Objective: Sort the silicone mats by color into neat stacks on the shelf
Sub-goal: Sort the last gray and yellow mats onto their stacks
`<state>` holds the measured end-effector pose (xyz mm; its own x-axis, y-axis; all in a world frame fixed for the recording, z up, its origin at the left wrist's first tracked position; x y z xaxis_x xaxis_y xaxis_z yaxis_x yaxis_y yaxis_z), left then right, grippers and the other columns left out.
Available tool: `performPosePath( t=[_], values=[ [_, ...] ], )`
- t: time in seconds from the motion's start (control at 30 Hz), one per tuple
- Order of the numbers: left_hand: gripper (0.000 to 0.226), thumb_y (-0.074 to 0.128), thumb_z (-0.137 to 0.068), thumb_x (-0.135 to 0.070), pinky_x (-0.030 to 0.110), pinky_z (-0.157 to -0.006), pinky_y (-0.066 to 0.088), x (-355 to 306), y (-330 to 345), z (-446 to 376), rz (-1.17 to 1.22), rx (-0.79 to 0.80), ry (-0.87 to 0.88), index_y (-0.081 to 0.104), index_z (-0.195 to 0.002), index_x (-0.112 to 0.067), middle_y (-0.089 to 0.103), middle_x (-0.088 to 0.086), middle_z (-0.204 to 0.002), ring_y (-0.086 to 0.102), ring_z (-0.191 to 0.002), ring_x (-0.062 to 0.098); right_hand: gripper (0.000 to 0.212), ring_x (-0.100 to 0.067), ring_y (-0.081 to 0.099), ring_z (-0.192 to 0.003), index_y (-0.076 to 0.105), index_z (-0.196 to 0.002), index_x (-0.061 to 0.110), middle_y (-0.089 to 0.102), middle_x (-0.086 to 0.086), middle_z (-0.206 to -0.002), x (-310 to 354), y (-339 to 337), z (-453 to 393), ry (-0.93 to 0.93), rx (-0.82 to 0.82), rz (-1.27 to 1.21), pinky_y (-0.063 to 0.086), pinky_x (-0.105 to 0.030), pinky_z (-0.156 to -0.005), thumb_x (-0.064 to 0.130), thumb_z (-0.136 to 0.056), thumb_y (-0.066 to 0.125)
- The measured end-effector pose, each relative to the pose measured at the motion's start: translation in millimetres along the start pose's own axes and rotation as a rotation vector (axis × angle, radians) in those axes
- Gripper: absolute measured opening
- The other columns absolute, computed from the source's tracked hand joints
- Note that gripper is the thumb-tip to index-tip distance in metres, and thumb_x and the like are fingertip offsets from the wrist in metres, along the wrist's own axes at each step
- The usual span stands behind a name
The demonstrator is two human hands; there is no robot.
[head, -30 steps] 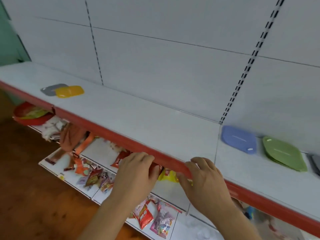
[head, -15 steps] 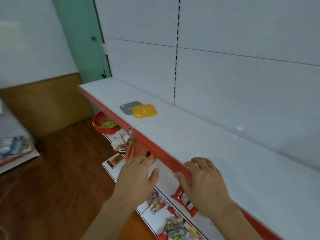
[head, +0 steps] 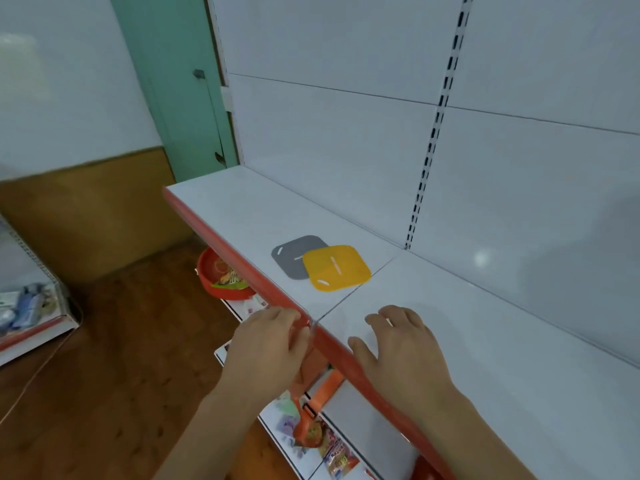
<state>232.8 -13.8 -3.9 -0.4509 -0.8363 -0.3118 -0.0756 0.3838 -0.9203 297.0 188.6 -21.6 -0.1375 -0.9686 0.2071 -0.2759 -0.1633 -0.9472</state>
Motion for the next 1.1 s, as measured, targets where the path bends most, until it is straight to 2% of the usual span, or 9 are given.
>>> performPosePath(
  t=[0.13,0.23,0.33,0.43,0.67,0.8,0.93,1.03,1.1],
  values=[
    [0.042,0.045,-0.095,-0.045,0.041,-0.082,0.058,39,7,-61,-0.044,0.002,0.086,0.073,-0.115,-0.020,0.075,0.000,-0.103,0.069,-0.094,0.026,0.061,-0.032,0.059,-0.119,0.072,-0.118,0.017,0.067,-0.008,-0.125,17,22,-47,0.075,0.031,0.052,0.056,-0.047,-0.092,0.062,-0.090,0.041],
    [0.051,0.036,-0.095,-0.048,0.042,-0.078,0.056,58,11,-104,-0.075,0.055,0.165,0.072,-0.114,-0.018,0.074,0.002,-0.099,0.067,-0.092,0.027,0.060,-0.033,0.061,-0.116,0.072,-0.119,0.017,0.067,-0.010,-0.124,28,33,-74,0.148,0.030,0.089,0.058,-0.047,-0.088,0.061,-0.090,0.042],
    [0.040,0.046,-0.098,-0.044,0.042,-0.077,0.056,75,16,-143,-0.051,0.068,0.226,0.071,-0.115,-0.018,0.073,0.004,-0.098,0.067,-0.092,0.029,0.061,-0.036,0.062,-0.114,0.071,-0.118,0.015,0.067,-0.013,-0.124,37,40,-97,0.238,0.037,0.109,0.059,-0.049,-0.085,0.062,-0.089,0.043],
    [0.031,0.053,-0.099,-0.041,0.041,-0.078,0.054,88,29,-169,-0.022,0.118,0.269,0.068,-0.115,-0.019,0.071,0.003,-0.101,0.065,-0.095,0.029,0.063,-0.032,0.056,-0.120,0.064,-0.125,0.019,0.059,-0.009,-0.132,40,49,-110,0.338,0.127,0.135,0.056,-0.047,-0.090,0.067,-0.091,0.042],
    [0.048,0.056,-0.098,-0.051,0.044,-0.088,0.052,96,56,-226,-0.088,0.247,0.260,0.061,-0.129,-0.015,0.062,0.008,-0.121,0.054,-0.113,0.033,0.085,-0.026,0.044,-0.121,0.049,-0.133,0.026,0.050,-0.001,-0.131,23,41,-142,0.472,0.336,0.085,0.050,-0.044,-0.095,0.090,-0.078,0.039],
    [0.055,0.055,-0.093,-0.067,0.041,-0.088,0.050,97,56,-244,-0.163,0.366,0.200,0.057,-0.116,-0.017,0.055,0.007,-0.118,0.051,-0.113,0.031,0.081,-0.026,0.046,-0.119,0.053,-0.123,0.025,0.050,-0.003,-0.124,12,36,-155,0.544,0.373,-0.002,0.049,-0.042,-0.095,0.090,-0.074,0.050],
    [0.058,0.063,-0.085,-0.073,0.038,-0.074,0.044,96,55,-259,-0.161,0.441,0.147,0.046,-0.095,-0.018,0.053,0.003,-0.098,0.056,-0.097,0.028,0.086,-0.027,0.048,-0.113,0.050,-0.120,0.020,0.049,-0.004,-0.117,-1,42,-168,0.636,0.437,-0.019,0.048,-0.038,-0.088,0.085,-0.066,0.066],
    [0.061,0.069,-0.080,-0.072,0.036,-0.066,0.041,100,61,-265,-0.081,0.508,0.131,0.050,-0.095,-0.016,0.061,0.001,-0.095,0.061,-0.090,0.027,0.084,-0.024,0.053,-0.102,0.049,-0.112,0.020,0.054,-0.001,-0.108,-4,45,-171,0.701,0.449,-0.105,0.044,-0.035,-0.076,0.079,-0.059,0.076],
    [0.061,0.069,-0.078,-0.074,0.035,-0.063,0.040,101,63,-269,-0.045,0.538,0.139,0.052,-0.094,-0.017,0.063,0.000,-0.093,0.062,-0.087,0.024,0.082,-0.024,0.052,-0.107,0.050,-0.115,0.021,0.055,-0.002,-0.112,-3,45,-173,0.713,0.444,-0.094,0.045,-0.034,-0.078,0.076,-0.061,0.078]
  ],
)
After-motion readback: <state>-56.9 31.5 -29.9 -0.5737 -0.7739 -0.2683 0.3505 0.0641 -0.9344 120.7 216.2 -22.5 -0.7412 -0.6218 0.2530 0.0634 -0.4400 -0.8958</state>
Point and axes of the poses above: each hand's wrist, its own z-axis away from the middle knuckle, its own y-axis out of the palm, x = y × z, the point moved 5 cm from there along -z, towards the middle knuckle
